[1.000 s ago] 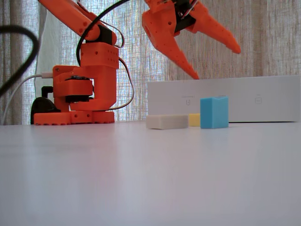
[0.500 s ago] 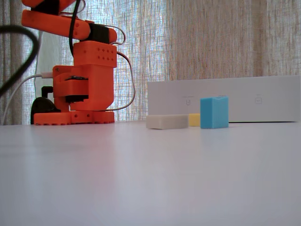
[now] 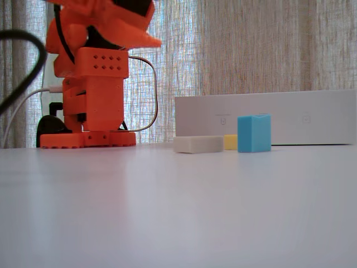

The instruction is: Grasp the pink cuboid and put it in the bin.

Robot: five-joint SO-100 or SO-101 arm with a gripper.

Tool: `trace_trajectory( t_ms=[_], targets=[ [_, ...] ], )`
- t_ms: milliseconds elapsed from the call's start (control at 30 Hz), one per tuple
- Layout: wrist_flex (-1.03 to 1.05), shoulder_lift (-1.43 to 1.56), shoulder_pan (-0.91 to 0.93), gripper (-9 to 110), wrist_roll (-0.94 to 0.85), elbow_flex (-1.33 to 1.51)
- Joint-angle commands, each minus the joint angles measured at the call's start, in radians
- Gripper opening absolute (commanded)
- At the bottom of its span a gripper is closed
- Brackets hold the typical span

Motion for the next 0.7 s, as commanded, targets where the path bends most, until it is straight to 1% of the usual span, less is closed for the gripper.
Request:
trace_trajectory(
  t_ms=[0,233,267,400,667],
  targets=[
    [0.048,0.008,0.009,5,0.012,0.011],
    [0.218,0.008,-0.002,4,0.023,0.028],
    [0.232,0.008,-0.003,1,0.028,0.028],
    [0.235,0.008,0.000,-8,0.032,0.028],
    [0.236,0.008,0.003,-8,0.032,0.026]
  ],
)
